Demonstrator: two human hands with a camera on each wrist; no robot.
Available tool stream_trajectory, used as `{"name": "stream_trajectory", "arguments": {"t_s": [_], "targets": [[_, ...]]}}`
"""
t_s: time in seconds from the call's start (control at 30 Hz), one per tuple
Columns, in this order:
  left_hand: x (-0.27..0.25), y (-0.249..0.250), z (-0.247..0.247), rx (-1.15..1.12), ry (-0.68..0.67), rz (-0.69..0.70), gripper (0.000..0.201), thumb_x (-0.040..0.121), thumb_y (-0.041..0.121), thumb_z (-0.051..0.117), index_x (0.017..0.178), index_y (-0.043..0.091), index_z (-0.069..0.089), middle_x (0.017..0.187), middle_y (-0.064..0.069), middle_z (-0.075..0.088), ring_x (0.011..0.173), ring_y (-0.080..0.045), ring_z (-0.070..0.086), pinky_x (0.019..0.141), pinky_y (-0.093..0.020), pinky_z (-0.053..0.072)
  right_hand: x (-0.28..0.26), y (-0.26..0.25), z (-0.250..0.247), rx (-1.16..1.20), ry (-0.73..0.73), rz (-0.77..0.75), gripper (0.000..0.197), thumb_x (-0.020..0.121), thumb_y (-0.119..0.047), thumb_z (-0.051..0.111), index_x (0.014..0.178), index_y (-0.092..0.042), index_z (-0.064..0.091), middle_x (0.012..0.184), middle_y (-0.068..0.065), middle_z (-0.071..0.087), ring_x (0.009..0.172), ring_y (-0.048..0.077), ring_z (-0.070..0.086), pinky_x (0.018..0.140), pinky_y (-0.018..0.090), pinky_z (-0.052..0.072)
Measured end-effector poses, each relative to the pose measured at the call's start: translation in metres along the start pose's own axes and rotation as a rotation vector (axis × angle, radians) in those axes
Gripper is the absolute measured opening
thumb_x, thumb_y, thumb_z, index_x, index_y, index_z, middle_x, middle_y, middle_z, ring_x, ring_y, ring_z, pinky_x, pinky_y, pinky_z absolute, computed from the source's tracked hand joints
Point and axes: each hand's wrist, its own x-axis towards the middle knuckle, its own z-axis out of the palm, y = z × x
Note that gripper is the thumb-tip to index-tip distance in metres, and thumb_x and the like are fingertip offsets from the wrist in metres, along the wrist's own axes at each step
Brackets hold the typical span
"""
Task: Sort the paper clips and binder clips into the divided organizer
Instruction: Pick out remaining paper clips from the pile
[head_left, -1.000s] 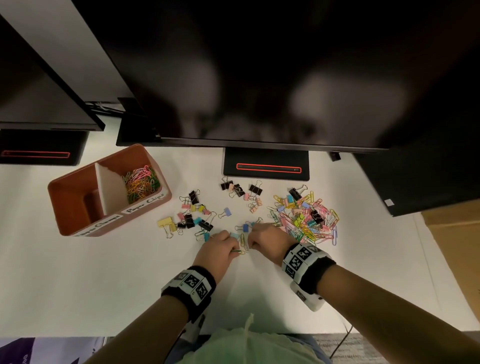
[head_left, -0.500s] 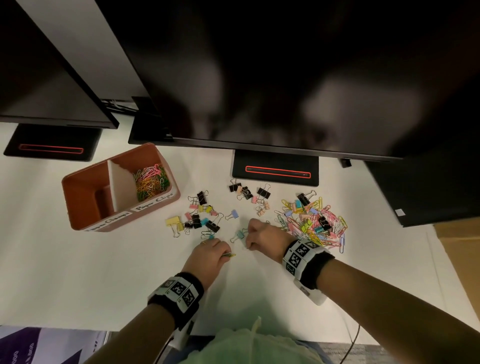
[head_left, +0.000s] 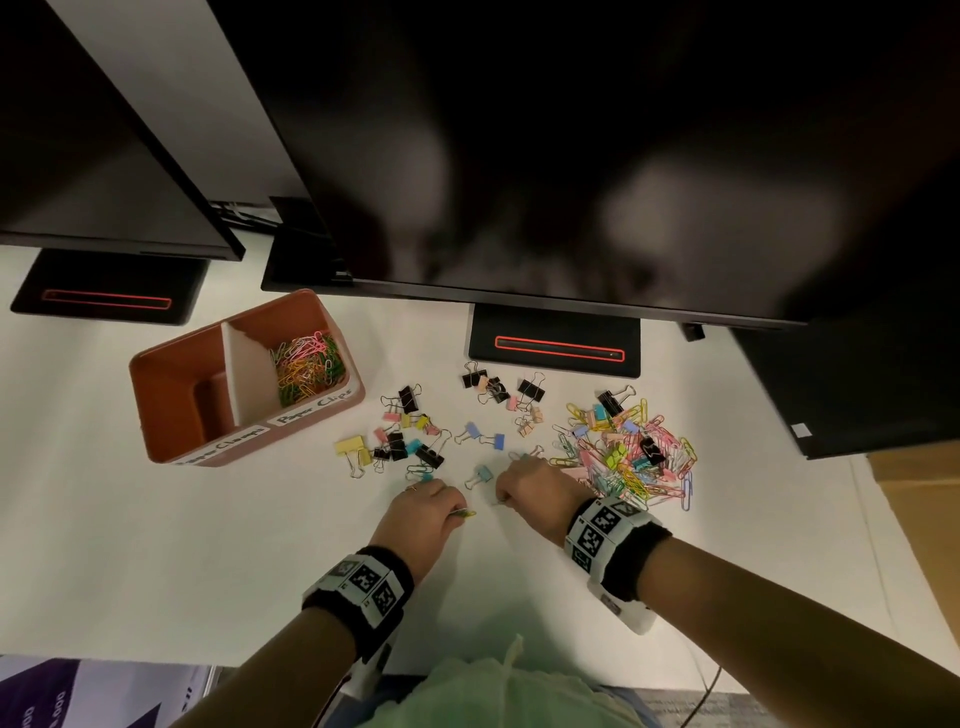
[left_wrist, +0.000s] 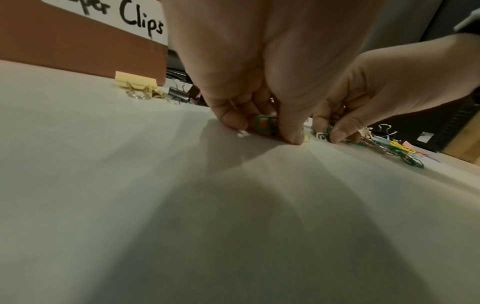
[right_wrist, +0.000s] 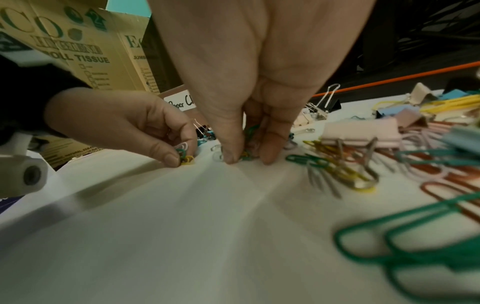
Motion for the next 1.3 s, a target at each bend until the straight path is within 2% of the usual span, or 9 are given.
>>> {"name": "stream_trajectory", "arguments": {"t_s": [0.17, 0.37, 0.47, 0.6, 0.73, 0.93, 1.1, 1.23, 1.3], "targets": [[0.001, 0.005, -0.027, -0.085, -0.012, -0.018, 0.013, 0.089, 0.018, 0.054, 0.096, 0.012, 0.064, 0.09, 0.0, 0.057, 0.083, -0.017, 0.052, 0.075, -0.026, 0.041, -0.001, -0.002, 0.003, -0.041, -0.007, 0.026, 0.027, 0.09, 0.002, 0.046, 0.113, -0.006, 0.058, 0.117, 0.014, 0.057, 0.114, 0.03, 0.05, 0.093, 0.037, 0.046], [0.002, -0.019, -0.14, -0.146, 0.336, -0.136, 0.01, 0.086, 0.017, 0.06, 0.094, 0.013, 0.065, 0.087, -0.001, 0.056, 0.07, -0.011, 0.052, 0.069, -0.024, 0.044, 0.019, -0.051, -0.049, 0.138, 0.178, -0.07, 0.02, 0.094, -0.011, 0.045, 0.103, -0.007, 0.063, 0.108, 0.013, 0.062, 0.104, 0.028, 0.054, 0.089, 0.035, 0.043], [0.006, -0.046, -0.188, -0.043, 0.404, -0.251, 0.01, 0.086, 0.021, 0.06, 0.091, 0.013, 0.064, 0.086, -0.004, 0.061, 0.072, -0.015, 0.055, 0.072, -0.03, 0.048, 0.06, -0.102, -0.092, 0.226, 0.332, -0.177, 0.018, 0.093, -0.013, 0.047, 0.098, -0.007, 0.064, 0.102, 0.012, 0.064, 0.097, 0.026, 0.055, 0.089, 0.035, 0.044], [0.017, -0.074, -0.209, -0.015, 0.313, -0.411, 0.025, 0.084, 0.017, 0.064, 0.107, 0.006, 0.062, 0.105, -0.011, 0.067, 0.096, -0.024, 0.061, 0.087, -0.031, 0.044, 0.124, -0.156, -0.12, 0.345, 0.397, -0.126, 0.013, 0.089, -0.011, 0.053, 0.099, -0.008, 0.062, 0.105, 0.012, 0.061, 0.098, 0.026, 0.056, 0.09, 0.038, 0.046], [0.011, -0.077, -0.213, -0.01, 0.235, -0.375, 0.036, 0.087, 0.004, 0.055, 0.123, 0.008, 0.053, 0.125, -0.015, 0.057, 0.113, -0.026, 0.054, 0.103, -0.035, 0.039, 0.143, -0.168, -0.116, 0.428, 0.361, -0.047, 0.041, 0.087, -0.014, 0.06, 0.126, -0.012, 0.047, 0.125, 0.014, 0.052, 0.112, 0.029, 0.054, 0.097, 0.039, 0.046], [0.003, -0.032, -0.194, -0.103, 0.287, -0.067, 0.033, 0.088, 0.007, 0.055, 0.119, 0.018, 0.055, 0.116, 0.001, 0.055, 0.101, -0.01, 0.055, 0.091, -0.028, 0.046, 0.078, -0.122, -0.098, 0.442, 0.502, -0.2, 0.03, 0.09, -0.01, 0.053, 0.12, -0.014, 0.053, 0.118, 0.006, 0.055, 0.096, 0.018, 0.058, 0.087, 0.026, 0.048], [0.025, 0.014, -0.123, -0.191, 0.077, 0.066, 0.025, 0.086, 0.013, 0.059, 0.109, 0.023, 0.058, 0.101, 0.006, 0.057, 0.086, -0.005, 0.057, 0.071, -0.011, 0.043, -0.011, -0.028, -0.057, 0.381, 0.458, 0.135, 0.022, 0.09, -0.016, 0.056, 0.111, -0.019, 0.057, 0.098, -0.002, 0.056, 0.077, 0.012, 0.056, 0.08, 0.035, 0.054], [0.05, 0.047, -0.06, -0.089, -0.112, 0.136, 0.03, 0.084, 0.018, 0.06, 0.113, 0.026, 0.056, 0.111, 0.005, 0.05, 0.1, -0.012, 0.053, 0.087, -0.025, 0.045, -0.062, 0.026, -0.023, 0.293, 0.361, 0.312, 0.036, 0.085, -0.013, 0.061, 0.12, -0.02, 0.056, 0.12, 0.005, 0.051, 0.106, 0.024, 0.057, 0.092, 0.037, 0.051], [0.063, 0.06, -0.038, -0.016, -0.164, 0.135, 0.033, 0.084, 0.017, 0.06, 0.116, 0.024, 0.056, 0.118, 0.001, 0.049, 0.104, -0.018, 0.053, 0.092, -0.034, 0.047, -0.066, 0.041, -0.014, 0.281, 0.353, 0.306, 0.041, 0.085, -0.012, 0.06, 0.124, -0.02, 0.055, 0.123, 0.006, 0.05, 0.108, 0.026, 0.056, 0.09, 0.036, 0.051]]}}
